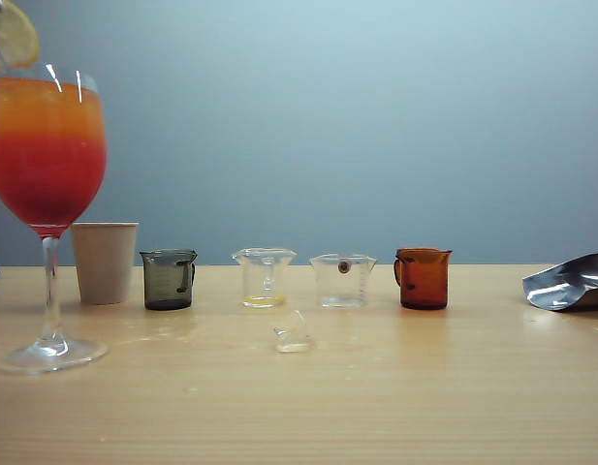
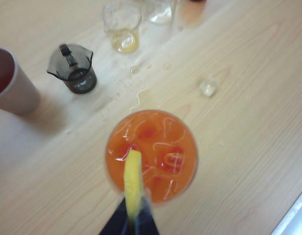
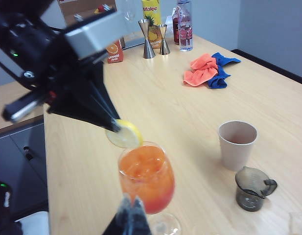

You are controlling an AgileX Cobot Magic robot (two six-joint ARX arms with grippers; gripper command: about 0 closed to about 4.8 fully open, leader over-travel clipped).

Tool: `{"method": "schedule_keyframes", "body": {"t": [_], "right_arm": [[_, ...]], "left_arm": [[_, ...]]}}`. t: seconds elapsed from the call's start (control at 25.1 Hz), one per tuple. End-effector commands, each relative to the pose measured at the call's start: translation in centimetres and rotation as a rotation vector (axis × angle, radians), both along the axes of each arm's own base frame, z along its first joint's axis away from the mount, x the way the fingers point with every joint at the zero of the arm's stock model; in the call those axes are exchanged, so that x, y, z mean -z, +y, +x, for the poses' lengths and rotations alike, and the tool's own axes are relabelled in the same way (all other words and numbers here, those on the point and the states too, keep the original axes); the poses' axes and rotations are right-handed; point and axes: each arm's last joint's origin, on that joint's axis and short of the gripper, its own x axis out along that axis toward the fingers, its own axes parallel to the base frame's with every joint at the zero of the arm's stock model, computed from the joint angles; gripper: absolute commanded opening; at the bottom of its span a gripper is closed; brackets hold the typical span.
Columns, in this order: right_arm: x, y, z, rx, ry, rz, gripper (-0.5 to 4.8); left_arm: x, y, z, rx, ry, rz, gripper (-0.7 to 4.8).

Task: Pick up the lemon slice from the paper cup on the left and carefully insert it into the rim of the goblet.

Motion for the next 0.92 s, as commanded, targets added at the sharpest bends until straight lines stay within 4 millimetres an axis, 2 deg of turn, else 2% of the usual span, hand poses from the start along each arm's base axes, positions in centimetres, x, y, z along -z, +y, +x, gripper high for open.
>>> {"method": "schedule_keyframes", "body": {"t": [0.04,0.92], "right_arm": [[-0.39,0.02,-0.08,-0.007,-0.018,0.020,-0.06],[-0.52,0.02,-0.07,-0.005,-0.032,0.029,-0.06]], "left_arm": [[-0.01,-0.03,0.03,0.004,0.001,-0.004,-0.06],[0.14,-0.10,-0.53,-0.017,0.032,0.055,-0.06]]}}
